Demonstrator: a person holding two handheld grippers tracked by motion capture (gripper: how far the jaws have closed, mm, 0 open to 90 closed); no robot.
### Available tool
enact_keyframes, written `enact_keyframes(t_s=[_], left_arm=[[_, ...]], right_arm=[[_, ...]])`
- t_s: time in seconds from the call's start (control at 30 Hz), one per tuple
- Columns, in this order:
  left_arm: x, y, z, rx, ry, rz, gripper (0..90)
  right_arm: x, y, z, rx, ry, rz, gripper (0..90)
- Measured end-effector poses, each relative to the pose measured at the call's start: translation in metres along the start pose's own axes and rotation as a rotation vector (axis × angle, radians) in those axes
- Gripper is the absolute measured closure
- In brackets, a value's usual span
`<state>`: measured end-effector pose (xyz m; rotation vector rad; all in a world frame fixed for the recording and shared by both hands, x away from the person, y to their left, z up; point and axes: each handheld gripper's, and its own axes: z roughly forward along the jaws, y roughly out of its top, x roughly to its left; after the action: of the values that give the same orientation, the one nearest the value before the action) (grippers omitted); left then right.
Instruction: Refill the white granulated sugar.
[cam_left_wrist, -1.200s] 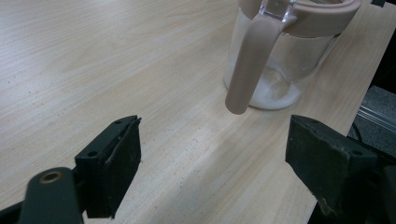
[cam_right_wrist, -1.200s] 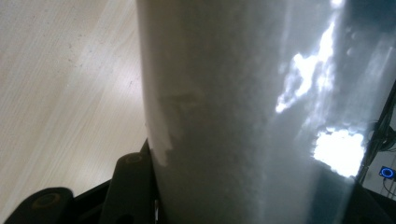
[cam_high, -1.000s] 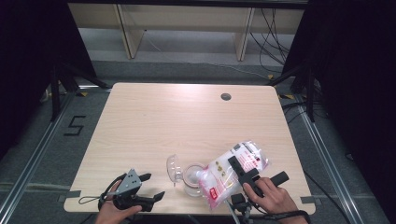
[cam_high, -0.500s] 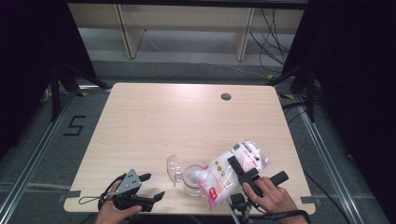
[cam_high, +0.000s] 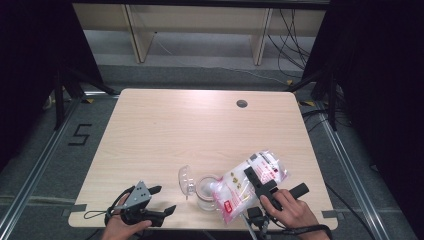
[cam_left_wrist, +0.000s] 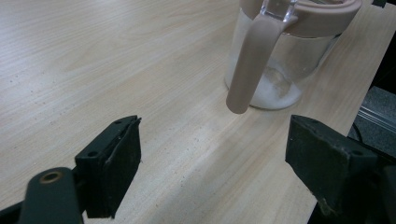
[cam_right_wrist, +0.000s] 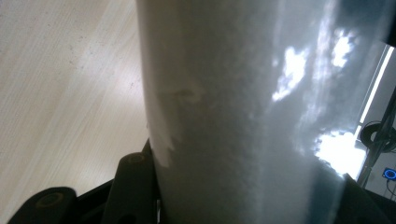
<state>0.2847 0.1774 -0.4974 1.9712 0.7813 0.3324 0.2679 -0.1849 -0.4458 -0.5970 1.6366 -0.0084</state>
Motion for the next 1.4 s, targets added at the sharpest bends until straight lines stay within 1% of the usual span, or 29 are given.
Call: enact_keyframes(t_s=[0.17, 0.33, 0.37, 0.43, 0.6, 0.63, 0.73, 0.83, 0.87, 0.9, 0.93, 0.97, 1.03, 1.07, 1.2, 1.4], left_arm=[[0.000, 0.000, 0.000, 0.000, 0.000, 0.000, 17.9], [0.000, 0.000, 0.000, 0.001, 0.001, 0.000, 17.9], [0.000, 0.000, 0.000, 0.001, 0.001, 0.000, 17.9], [0.000, 0.000, 0.000, 0.000, 0.001, 0.000, 17.9], [0.000, 0.000, 0.000, 0.001, 0.001, 0.000, 17.9], [0.000, 0.000, 0.000, 0.001, 0.000, 0.000, 17.9], [0.000, 0.000, 0.000, 0.001, 0.000, 0.000, 17.9], [0.000, 0.000, -0.001, 0.002, 0.000, 0.002, 17.9], [0.000, 0.000, -0.001, 0.002, 0.000, 0.004, 17.9], [0.000, 0.000, -0.001, 0.002, 0.001, 0.002, 17.9], [0.000, 0.000, 0.000, 0.001, 0.001, 0.001, 17.9], [0.000, 0.000, 0.000, 0.002, 0.001, 0.002, 17.9], [0.000, 0.000, 0.000, 0.001, 0.001, 0.001, 17.9], [0.000, 0.000, 0.000, 0.001, 0.001, 0.001, 17.9], [0.000, 0.000, -0.001, 0.005, 0.004, 0.006, 17.9], [0.000, 0.000, -0.001, 0.001, 0.001, 0.002, 17.9]], right_arm=[[0.000, 0.000, 0.000, -0.001, 0.008, 0.000, 56.5], [0.002, 0.000, 0.000, -0.005, 0.000, 0.005, 56.7], [0.000, 0.000, 0.001, -0.019, -0.005, -0.015, 56.7], [0.000, 0.000, 0.001, -0.021, -0.005, -0.019, 56.7], [0.000, 0.000, 0.001, -0.020, -0.005, -0.016, 56.9], [0.001, 0.000, 0.001, -0.017, -0.004, -0.006, 56.9], [0.000, 0.000, 0.001, -0.024, -0.004, -0.020, 56.9], [0.000, 0.000, 0.001, -0.022, -0.006, -0.018, 57.0], [-0.002, 0.000, 0.002, -0.035, -0.007, -0.045, 57.0], [-0.002, 0.000, 0.002, -0.035, -0.007, -0.045, 57.0], [-0.014, 0.002, 0.008, -0.126, -0.011, -0.225, 57.0], [-0.017, 0.004, 0.010, -0.158, -0.009, -0.283, 57.0], [-0.017, 0.004, 0.010, -0.155, -0.009, -0.283, 57.1], [-0.002, 0.000, 0.001, -0.016, 0.001, -0.042, 57.1], [-0.002, 0.000, 0.001, -0.018, -0.003, -0.047, 57.2], [-0.002, 0.000, 0.001, -0.020, 0.000, -0.048, 57.2]])
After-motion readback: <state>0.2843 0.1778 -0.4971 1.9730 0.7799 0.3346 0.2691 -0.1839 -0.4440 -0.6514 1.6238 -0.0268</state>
